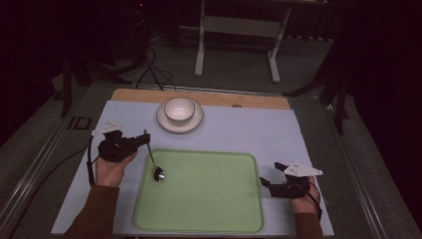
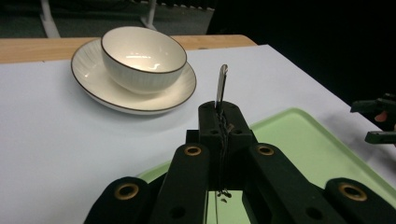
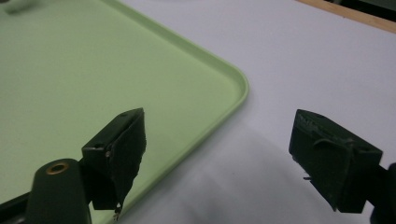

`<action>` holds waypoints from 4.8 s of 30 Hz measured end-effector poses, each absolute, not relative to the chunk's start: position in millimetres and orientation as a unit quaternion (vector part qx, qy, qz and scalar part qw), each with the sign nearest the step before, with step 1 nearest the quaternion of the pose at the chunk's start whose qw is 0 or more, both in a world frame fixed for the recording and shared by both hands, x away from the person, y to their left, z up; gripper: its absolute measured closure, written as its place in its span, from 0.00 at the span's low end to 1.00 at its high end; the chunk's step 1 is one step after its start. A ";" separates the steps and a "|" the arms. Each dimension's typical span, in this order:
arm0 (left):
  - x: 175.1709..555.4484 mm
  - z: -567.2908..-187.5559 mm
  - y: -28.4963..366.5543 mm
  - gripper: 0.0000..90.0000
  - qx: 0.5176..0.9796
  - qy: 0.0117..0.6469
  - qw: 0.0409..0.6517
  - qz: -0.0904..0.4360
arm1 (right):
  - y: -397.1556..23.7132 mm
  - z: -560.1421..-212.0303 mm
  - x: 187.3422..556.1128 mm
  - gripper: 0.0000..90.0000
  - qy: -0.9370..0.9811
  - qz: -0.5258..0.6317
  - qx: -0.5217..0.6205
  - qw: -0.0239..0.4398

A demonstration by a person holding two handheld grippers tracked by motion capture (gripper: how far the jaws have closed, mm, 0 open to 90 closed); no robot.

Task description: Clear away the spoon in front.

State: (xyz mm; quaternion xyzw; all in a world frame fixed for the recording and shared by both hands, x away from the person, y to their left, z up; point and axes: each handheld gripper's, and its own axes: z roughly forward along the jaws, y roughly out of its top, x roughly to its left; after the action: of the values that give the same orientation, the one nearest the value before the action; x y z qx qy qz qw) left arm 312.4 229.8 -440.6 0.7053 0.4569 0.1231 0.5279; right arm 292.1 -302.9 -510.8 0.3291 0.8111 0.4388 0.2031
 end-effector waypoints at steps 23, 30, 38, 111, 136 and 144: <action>294.9 -458.4 214.8 0.99 0.739 0.449 0.499 0.056 | -308.1 -509.9 292.1 0.20 0.805 0.443 0.338 0.205; 294.1 -476.5 215.2 0.96 0.758 0.428 0.490 0.047 | -307.3 -510.4 292.4 0.20 0.807 0.441 0.337 0.202; 294.4 -502.1 220.2 0.89 0.753 0.430 0.495 0.052 | -307.3 -510.6 293.0 0.20 0.807 0.441 0.337 0.202; 303.8 -515.2 220.8 0.43 0.756 0.474 0.426 0.147 | -307.7 -509.7 293.4 0.20 0.805 0.443 0.335 0.206; 278.7 -482.4 273.3 0.41 0.686 0.504 0.466 0.241 | -328.6 -502.7 289.9 0.21 0.780 0.465 0.355 0.223; 267.9 -474.2 289.1 0.42 0.672 0.497 0.475 0.275 | -336.7 -500.6 288.3 0.21 0.767 0.475 0.364 0.231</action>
State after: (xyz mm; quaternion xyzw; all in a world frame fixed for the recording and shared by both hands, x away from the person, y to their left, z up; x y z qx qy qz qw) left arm 267.9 289.1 -474.2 0.6723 0.4970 0.2751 0.4746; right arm 288.3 -336.7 -500.6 0.3639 0.7672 0.4750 0.2309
